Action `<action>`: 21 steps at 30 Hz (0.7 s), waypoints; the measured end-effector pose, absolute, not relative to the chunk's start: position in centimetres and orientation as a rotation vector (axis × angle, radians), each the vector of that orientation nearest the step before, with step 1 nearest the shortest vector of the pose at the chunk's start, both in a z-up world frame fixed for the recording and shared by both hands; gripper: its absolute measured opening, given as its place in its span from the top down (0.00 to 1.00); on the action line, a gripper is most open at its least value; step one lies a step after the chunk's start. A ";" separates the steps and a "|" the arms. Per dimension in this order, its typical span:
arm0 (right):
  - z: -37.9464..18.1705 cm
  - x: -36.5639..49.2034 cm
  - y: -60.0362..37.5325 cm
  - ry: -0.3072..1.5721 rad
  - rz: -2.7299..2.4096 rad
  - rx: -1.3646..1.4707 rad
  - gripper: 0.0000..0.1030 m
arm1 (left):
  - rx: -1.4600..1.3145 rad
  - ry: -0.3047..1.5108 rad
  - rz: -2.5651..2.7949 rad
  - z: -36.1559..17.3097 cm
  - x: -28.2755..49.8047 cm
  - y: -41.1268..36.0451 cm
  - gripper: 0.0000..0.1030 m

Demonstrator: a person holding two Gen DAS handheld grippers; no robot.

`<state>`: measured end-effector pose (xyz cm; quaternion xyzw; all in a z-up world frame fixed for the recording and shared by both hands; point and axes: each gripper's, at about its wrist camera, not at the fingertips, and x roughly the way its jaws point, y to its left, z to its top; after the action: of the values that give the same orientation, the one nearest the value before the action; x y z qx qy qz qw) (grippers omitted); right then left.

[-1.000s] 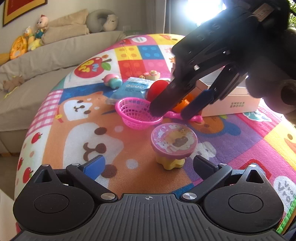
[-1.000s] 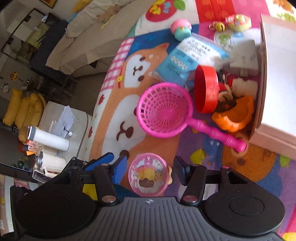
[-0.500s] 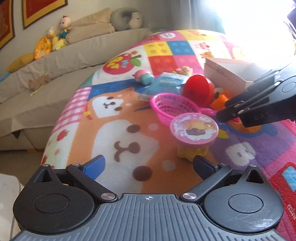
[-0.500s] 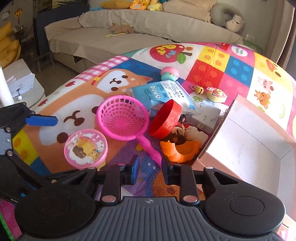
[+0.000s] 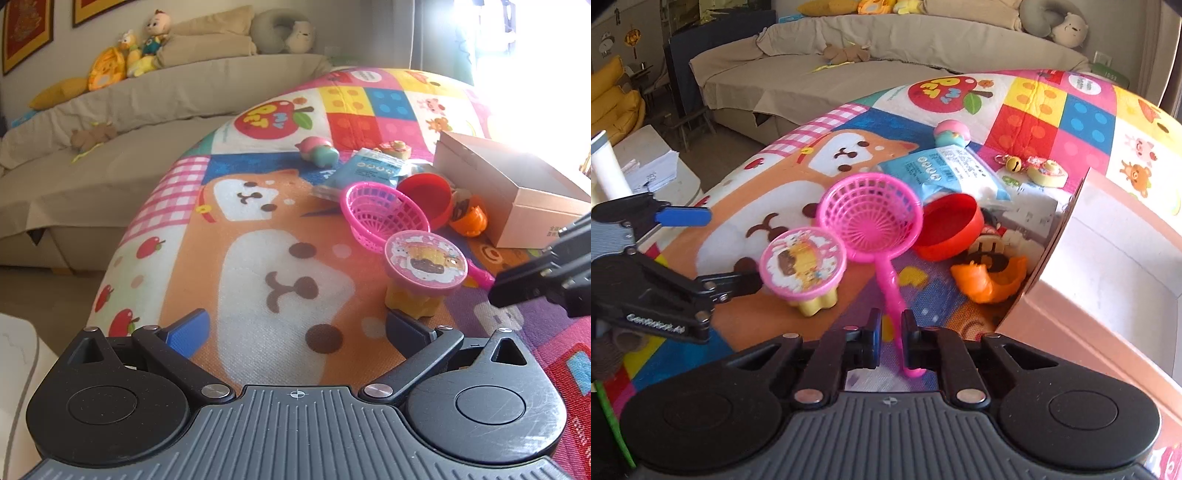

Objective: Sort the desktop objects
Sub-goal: 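Grasp the pink basket scoop by its handle with the right tool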

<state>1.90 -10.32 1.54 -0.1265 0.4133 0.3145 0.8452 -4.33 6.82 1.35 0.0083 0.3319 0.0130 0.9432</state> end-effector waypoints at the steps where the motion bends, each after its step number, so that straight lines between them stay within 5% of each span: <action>1: 1.7 1.2 -10.6 0.889 0.691 -0.242 0.89 | 0.017 0.676 0.021 1.4 -4.4 6.7 0.00; 19: 0.5 2.2 -12.0 0.735 0.590 -0.288 0.88 | 0.013 0.582 -0.132 2.3 -2.9 2.8 0.01; 21: 0.5 2.3 -12.6 0.741 0.578 -0.277 0.87 | 0.016 0.594 -0.146 2.0 -2.6 2.4 0.19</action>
<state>2.26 -12.57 0.54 -0.1328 0.3558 0.2774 0.8825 -2.58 2.41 2.02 0.0080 0.2923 -0.0717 0.9536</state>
